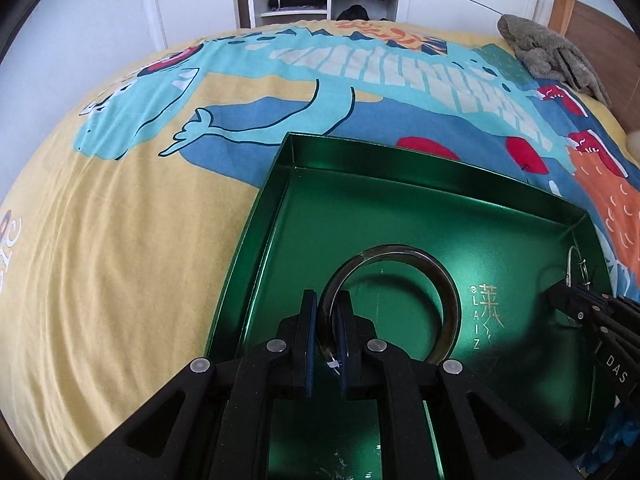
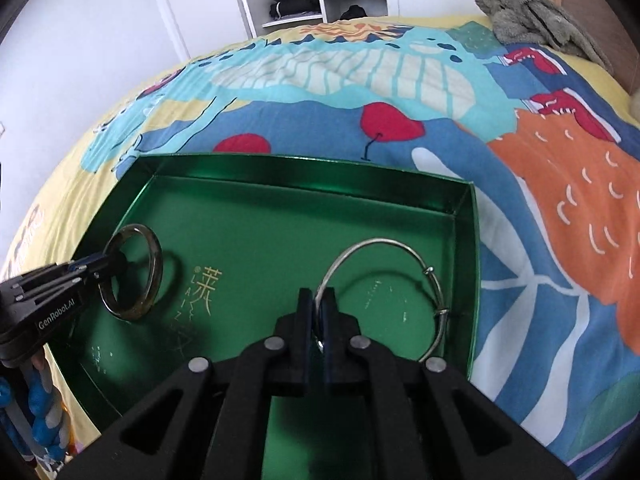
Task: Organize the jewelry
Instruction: 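Open both tools to drop the bangles into the green tray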
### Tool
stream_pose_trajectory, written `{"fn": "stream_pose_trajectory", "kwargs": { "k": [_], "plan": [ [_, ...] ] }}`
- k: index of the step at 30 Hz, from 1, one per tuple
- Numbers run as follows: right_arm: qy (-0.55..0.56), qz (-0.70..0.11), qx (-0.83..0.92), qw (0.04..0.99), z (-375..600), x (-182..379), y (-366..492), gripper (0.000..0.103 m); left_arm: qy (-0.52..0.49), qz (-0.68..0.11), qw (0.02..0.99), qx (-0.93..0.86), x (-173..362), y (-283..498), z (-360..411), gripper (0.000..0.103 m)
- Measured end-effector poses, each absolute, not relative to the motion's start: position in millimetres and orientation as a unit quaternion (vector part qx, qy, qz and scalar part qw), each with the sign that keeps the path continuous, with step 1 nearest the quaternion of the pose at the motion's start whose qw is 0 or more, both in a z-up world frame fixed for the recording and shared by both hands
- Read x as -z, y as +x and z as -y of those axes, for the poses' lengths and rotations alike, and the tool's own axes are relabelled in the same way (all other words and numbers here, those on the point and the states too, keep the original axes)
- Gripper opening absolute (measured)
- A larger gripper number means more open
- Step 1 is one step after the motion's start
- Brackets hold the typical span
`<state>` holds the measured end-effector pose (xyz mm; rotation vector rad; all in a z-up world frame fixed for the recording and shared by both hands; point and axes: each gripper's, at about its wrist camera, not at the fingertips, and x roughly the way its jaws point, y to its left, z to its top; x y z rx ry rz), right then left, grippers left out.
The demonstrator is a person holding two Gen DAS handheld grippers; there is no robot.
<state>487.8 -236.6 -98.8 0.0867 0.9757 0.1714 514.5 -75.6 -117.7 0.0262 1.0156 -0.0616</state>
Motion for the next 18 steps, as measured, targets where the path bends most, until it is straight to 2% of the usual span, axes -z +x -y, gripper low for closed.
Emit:
{"fn": "stream_pose_trajectory", "kwargs": {
  "k": [1,2,3,4,5,7,11,18],
  "plan": [
    [0.033,-0.469,-0.081,0.879,234.6,98.5,487.1,0.006,0.017,-0.486,0.873,0.027,117.5,515.6,76.8,0.011],
    [0.028,-0.471,-0.079,0.878,233.5,97.6,487.5,0.007,0.024,-0.487,0.873,0.024,117.6,515.9,77.8,0.016],
    [0.025,-0.474,-0.076,0.877,233.1,97.0,487.2,0.009,0.029,-0.489,0.872,0.022,117.4,516.9,78.4,0.030],
    [0.025,-0.476,-0.073,0.876,233.3,96.4,486.8,0.017,0.031,-0.493,0.869,0.022,117.2,518.8,77.7,0.039],
    [0.024,-0.479,-0.070,0.875,233.9,95.5,487.2,0.030,0.030,-0.495,0.868,0.021,116.1,519.1,75.8,0.047],
    [0.025,-0.483,-0.065,0.873,237.3,93.2,484.3,0.036,0.029,-0.490,0.871,0.025,109.0,515.0,71.6,0.047],
    [0.034,-0.467,-0.066,0.881,245.5,72.2,465.7,0.036,0.034,-0.465,0.884,0.027,72.7,497.6,60.8,0.047],
    [0.034,-0.388,-0.093,0.916,254.8,-24.7,383.0,0.036,0.043,-0.386,0.922,0.019,-30.2,420.5,25.4,0.047]
  ]
}}
